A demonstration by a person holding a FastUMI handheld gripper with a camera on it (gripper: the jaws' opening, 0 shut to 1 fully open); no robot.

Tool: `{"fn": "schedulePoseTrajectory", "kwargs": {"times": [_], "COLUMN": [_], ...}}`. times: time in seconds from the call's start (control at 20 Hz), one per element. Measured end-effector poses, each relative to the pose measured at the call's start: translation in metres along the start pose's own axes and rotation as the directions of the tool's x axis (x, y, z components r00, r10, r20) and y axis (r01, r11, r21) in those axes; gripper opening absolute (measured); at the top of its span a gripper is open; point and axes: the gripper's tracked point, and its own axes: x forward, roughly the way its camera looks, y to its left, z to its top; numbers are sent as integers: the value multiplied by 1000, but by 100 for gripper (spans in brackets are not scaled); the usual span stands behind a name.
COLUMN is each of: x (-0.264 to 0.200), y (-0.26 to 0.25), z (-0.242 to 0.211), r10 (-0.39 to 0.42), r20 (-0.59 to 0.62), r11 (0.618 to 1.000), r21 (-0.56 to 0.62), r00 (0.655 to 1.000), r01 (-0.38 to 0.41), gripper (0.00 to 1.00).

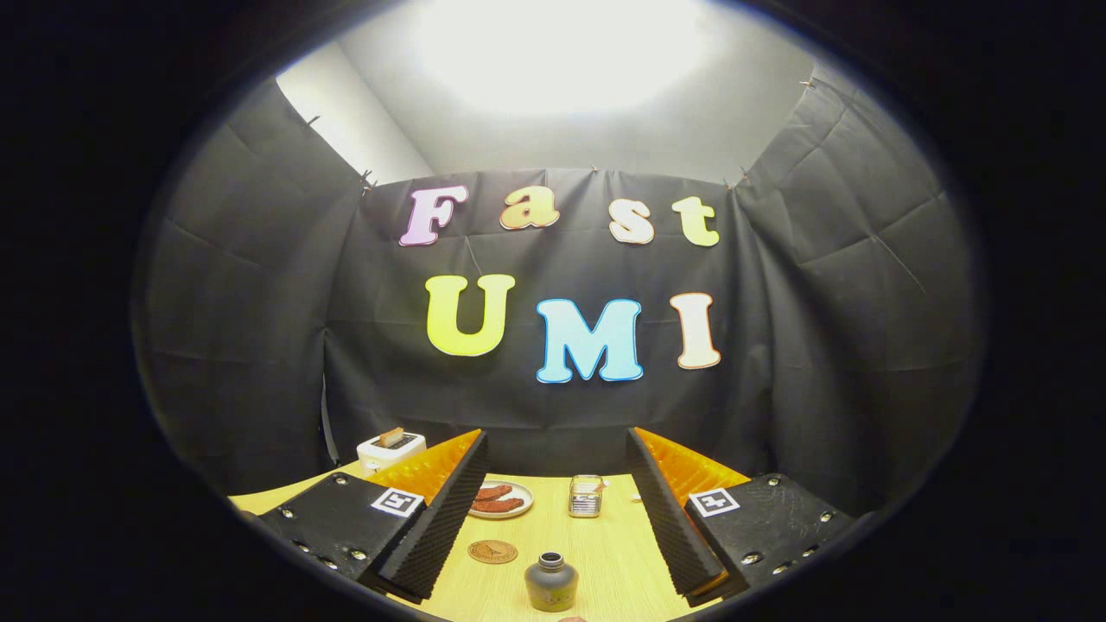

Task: Take the bottle from table, then pour the juice into the cup, finally place the bottle on the coaster

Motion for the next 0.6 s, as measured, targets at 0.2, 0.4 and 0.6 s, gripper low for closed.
{"fn": "schedulePoseTrajectory", "kwargs": {"times": [0.2, 0.4, 0.6], "x": [1, 3, 9], "y": [3, 4, 6], "z": [-9, -30, -58], "r10": [46, 77, 104], "r20": [22, 29, 1], "r11": [999, 997, 993], "r21": [15, 16, 51], "r00": [999, 997, 995], "r01": [-46, -78, -104], "gripper": [97, 96, 97]}}
